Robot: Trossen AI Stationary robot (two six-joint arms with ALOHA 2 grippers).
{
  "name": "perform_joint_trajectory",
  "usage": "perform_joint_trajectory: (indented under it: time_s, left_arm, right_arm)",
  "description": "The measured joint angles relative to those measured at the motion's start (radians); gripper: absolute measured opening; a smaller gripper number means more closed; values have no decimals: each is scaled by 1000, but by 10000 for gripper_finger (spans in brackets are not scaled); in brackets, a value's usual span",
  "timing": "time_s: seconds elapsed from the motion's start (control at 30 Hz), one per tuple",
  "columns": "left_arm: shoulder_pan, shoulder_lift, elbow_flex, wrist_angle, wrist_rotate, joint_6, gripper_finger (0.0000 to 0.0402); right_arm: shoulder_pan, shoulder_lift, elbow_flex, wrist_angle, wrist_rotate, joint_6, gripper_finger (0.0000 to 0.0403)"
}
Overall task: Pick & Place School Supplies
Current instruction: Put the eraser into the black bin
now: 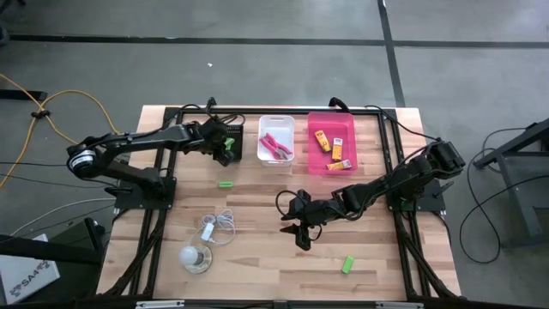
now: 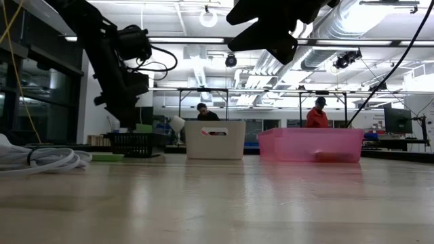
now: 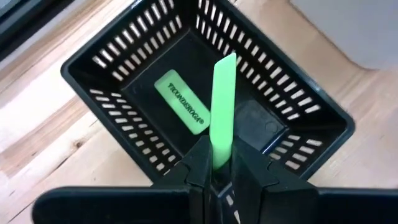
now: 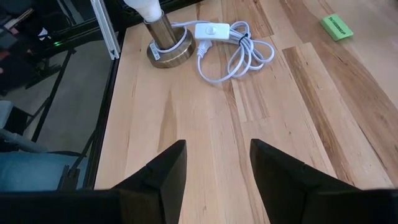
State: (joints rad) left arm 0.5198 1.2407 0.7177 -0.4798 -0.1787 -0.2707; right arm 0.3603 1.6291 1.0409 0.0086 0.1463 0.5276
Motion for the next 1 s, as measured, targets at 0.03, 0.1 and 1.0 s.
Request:
perform_joint_trajectory:
  time_s: [0.03,0.1,1.0]
  left_arm:
    - [0,2,0,-6,0,0,38]
    - [-1,10,0,-2,0,0,38]
    - [-2,106,0,34,7,12,38]
  right_arm:
    - [0,0,0,1,0,0,166]
    - [0,0,0,1,0,0,166]
    - [0,0,0,3,0,-1,166]
